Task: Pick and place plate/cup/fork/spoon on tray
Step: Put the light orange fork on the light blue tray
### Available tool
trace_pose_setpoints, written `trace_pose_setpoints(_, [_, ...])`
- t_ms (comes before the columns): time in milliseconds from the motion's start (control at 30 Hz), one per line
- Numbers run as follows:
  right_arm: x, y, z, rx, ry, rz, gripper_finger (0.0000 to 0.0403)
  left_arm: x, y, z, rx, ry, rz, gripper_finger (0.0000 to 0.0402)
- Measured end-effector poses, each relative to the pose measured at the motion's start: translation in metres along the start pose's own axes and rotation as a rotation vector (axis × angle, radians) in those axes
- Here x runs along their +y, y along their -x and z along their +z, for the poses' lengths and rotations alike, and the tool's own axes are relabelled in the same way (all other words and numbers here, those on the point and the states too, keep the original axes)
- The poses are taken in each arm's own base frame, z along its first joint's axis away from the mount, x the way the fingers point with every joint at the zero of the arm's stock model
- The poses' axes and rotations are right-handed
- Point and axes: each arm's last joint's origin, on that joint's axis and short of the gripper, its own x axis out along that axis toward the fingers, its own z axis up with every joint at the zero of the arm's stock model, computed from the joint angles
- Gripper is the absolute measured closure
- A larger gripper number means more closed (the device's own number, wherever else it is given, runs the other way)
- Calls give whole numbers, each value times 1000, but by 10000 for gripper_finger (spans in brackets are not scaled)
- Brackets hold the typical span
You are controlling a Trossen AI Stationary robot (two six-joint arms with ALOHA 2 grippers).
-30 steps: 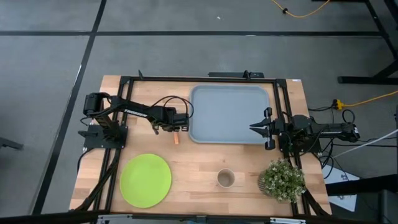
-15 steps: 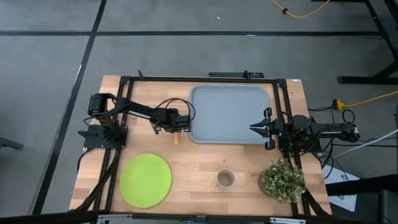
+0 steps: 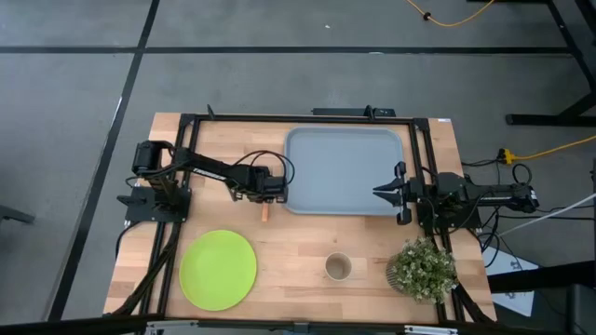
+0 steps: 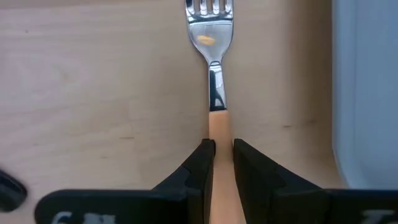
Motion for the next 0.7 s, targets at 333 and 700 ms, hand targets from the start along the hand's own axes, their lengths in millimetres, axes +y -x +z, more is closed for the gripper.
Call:
trace_pose_setpoints(333, [0,0,0,0,-2,0,351,1,-5,-1,14,-34,38,348])
trace_pose_setpoints(700, [0,0,0,-1,-4,0,351,1,-5,2,-15,-35,44,355])
